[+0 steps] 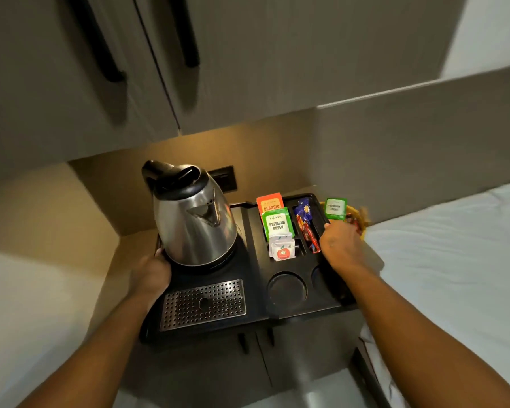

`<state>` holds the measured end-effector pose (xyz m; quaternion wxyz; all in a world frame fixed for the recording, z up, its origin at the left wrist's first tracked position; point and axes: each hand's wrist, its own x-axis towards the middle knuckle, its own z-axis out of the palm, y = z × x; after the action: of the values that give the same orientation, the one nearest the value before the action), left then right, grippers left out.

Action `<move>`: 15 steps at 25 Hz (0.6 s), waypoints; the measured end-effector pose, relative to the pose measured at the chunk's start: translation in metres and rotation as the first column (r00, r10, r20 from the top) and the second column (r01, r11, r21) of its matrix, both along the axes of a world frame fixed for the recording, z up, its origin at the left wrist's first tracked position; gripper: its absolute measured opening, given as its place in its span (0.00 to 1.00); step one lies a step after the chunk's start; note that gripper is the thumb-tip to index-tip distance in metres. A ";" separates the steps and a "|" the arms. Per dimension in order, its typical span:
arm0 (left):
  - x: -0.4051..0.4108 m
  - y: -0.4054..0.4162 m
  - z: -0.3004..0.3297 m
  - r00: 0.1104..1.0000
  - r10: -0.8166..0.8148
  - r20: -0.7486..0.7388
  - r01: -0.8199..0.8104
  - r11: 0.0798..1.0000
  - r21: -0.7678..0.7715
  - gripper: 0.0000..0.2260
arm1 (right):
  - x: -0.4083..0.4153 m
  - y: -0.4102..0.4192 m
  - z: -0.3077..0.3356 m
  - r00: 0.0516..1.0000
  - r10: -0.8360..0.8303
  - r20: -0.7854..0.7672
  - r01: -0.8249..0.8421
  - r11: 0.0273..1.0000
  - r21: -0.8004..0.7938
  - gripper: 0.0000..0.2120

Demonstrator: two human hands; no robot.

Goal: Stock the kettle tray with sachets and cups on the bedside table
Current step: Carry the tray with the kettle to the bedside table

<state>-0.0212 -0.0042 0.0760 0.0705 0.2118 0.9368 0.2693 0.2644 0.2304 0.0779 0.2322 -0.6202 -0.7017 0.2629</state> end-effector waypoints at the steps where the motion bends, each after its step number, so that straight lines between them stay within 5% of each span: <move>1: 0.014 0.009 0.002 1.000 -0.019 0.005 0.019 0.999 -0.025 0.17 | 0.026 -0.005 0.003 0.999 -0.037 -0.022 0.037 0.999 -0.006 0.13; 7: 0.168 0.063 0.001 0.964 -0.266 0.025 0.267 0.958 -0.101 0.21 | 0.232 -0.053 0.003 0.963 -0.270 -0.004 0.270 0.963 0.009 0.12; 12: 0.349 0.116 -0.007 0.749 -0.662 -0.019 0.659 0.748 -0.078 0.20 | 0.437 -0.121 0.000 0.834 -0.552 -0.022 0.552 0.834 -0.006 0.12; 15: 0.484 0.141 0.000 0.659 -0.752 -0.007 0.752 0.659 -0.034 0.23 | 0.563 -0.154 0.002 0.703 -0.708 -0.065 0.710 0.704 0.012 0.12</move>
<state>0.4627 0.1366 0.0758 0.1687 0.5815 0.7700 0.2009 0.8275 0.0761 0.0798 0.3460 -0.8302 -0.4076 0.1578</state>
